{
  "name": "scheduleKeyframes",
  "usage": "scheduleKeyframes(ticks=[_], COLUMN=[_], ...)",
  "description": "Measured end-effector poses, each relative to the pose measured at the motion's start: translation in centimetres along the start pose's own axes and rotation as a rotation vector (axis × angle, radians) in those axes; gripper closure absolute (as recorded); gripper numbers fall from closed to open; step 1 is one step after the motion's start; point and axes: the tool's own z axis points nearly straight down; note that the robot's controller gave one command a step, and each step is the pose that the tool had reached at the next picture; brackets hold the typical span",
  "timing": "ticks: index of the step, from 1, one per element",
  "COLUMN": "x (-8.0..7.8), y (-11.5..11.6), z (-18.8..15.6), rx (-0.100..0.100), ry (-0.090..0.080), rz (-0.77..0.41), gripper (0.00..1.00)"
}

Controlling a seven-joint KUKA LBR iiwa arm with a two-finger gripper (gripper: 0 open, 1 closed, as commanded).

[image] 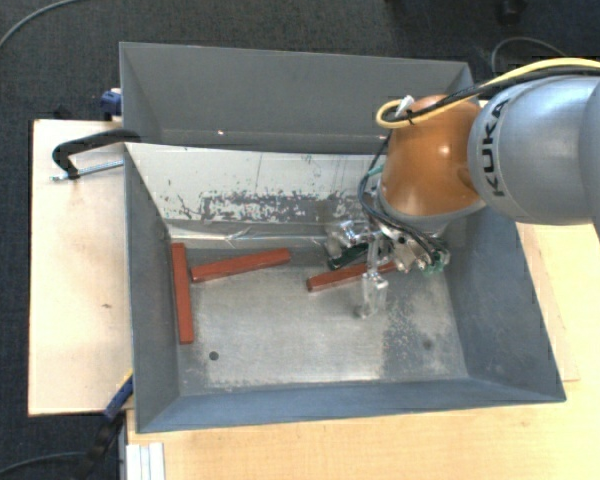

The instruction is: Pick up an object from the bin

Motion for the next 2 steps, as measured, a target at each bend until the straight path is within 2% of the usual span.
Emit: scheduleKeyframes(ticks=[1,2], x=[-0.2,0.2], y=[-0.2,0.0], z=[-0.3,-15.0], rx=[0.003,0.006], ry=[-0.01,-0.01], rz=[0.001,-0.058], gripper=[1.0,1.0])
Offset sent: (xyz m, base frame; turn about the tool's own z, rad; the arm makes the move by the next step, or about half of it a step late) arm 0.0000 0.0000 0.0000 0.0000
